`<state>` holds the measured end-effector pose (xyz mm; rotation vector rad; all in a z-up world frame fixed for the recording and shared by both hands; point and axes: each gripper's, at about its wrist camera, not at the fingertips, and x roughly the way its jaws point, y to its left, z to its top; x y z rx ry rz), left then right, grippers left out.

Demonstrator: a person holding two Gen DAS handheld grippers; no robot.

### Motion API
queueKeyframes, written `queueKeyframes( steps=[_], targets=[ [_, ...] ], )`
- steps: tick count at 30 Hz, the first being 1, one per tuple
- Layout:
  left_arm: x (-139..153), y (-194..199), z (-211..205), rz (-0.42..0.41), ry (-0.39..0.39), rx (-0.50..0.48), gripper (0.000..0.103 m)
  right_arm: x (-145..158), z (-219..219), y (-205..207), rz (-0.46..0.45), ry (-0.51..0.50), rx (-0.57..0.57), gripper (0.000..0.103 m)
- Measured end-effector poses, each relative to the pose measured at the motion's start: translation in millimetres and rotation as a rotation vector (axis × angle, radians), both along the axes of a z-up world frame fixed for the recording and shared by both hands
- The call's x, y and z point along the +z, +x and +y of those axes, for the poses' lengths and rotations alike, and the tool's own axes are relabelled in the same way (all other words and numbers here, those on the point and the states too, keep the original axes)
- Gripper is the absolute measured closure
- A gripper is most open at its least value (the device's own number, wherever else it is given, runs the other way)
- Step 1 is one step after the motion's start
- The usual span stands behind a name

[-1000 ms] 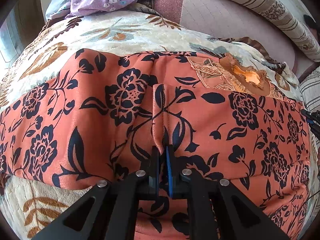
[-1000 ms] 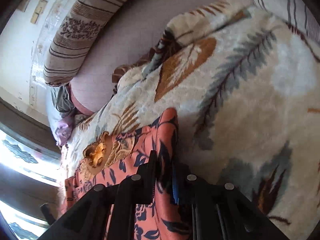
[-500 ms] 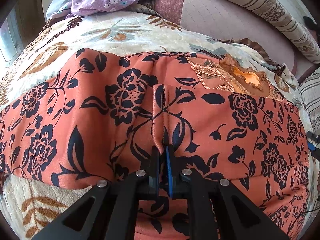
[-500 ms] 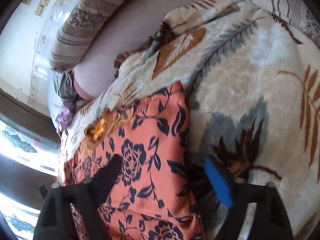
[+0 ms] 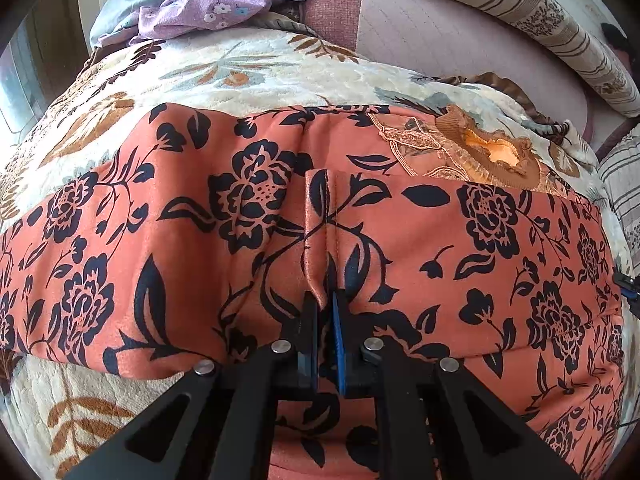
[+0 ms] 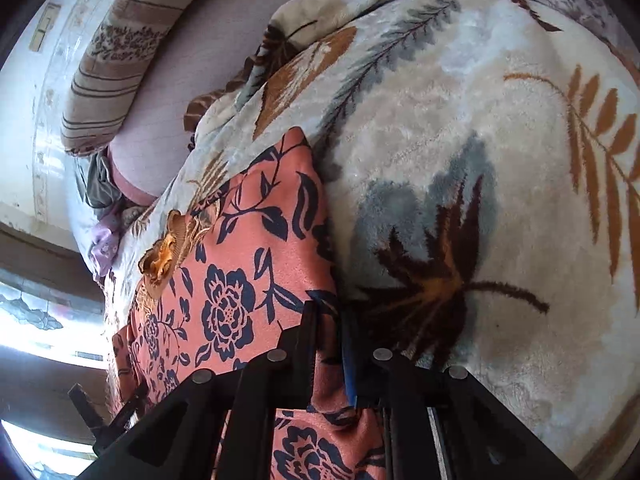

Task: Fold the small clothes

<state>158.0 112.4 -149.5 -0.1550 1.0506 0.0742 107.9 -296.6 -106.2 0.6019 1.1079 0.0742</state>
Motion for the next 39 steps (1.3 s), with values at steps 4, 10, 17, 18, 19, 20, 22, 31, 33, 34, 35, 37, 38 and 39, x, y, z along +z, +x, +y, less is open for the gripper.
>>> queueKeyframes(
  steps=[4,10,17,18,19,20,22,31,33,34,35,37,38,39],
  targets=[
    [0.8,0.5,3.9,-0.02,-0.031,-0.008,0.094,44.6,28.0,-31.8,-0.139,-0.082,0.015,0.088],
    [27.5,-21.7,31.9,-0.006,-0.236,0.074,0.066,-12.0,63.7,-31.2,-0.009,-0.056,0.147,0.014],
    [77.1,-126.2,177.4,-0.297,-0.402,0.406,0.039,46.2,83.3,-99.6,-0.297,-0.056,0.111,0.045],
    [71.2,-139.0,208.4,-0.31,-0.437,0.505,0.04,42.3,91.8,-108.7,-0.304,-0.038,0.147,0.045],
    [62.9,-150.5,237.6,-0.316,-0.477,0.593,0.041,33.9,99.7,-115.7,-0.285,-0.059,0.163,0.047],
    [53.3,-158.6,263.3,-0.307,-0.506,0.672,0.041,22.2,105.9,-121.0,-0.262,-0.086,0.168,0.047],
    [34.9,-170.4,303.0,-0.293,-0.542,0.787,0.043,-8.8,112.9,-125.0,-0.197,-0.062,0.168,0.052],
    [6.2,-193.8,340.9,-0.299,-0.62,0.926,0.053,-23.8,104.1,-139.0,-0.27,-0.024,0.127,0.056],
    [8.2,-203.8,342.8,-0.298,-0.665,1.004,0.053,-23.2,103.1,-139.6,-0.275,-0.017,0.125,0.056],
    [8.9,-210.5,342.2,-0.289,-0.672,1.056,0.054,-23.2,102.7,-140.0,-0.279,-0.014,0.123,0.056],
    [10.2,-213.2,340.2,-0.293,-0.676,1.067,0.054,-23.4,102.0,-141.2,-0.282,-0.01,0.12,0.056],
    [10.3,-208.4,339.0,-0.277,-0.627,1.044,0.054,-24.2,100.3,-142.0,-0.286,0.0,0.117,0.056],
    [7.6,-205.1,340.9,-0.272,-0.617,1.039,0.054,-24.5,99.7,-142.0,-0.287,0.004,0.117,0.056],
    [5.9,-202.1,344.1,-0.27,-0.614,1.039,0.054,-24.5,99.4,-142.3,-0.289,0.007,0.117,0.056]
  ],
)
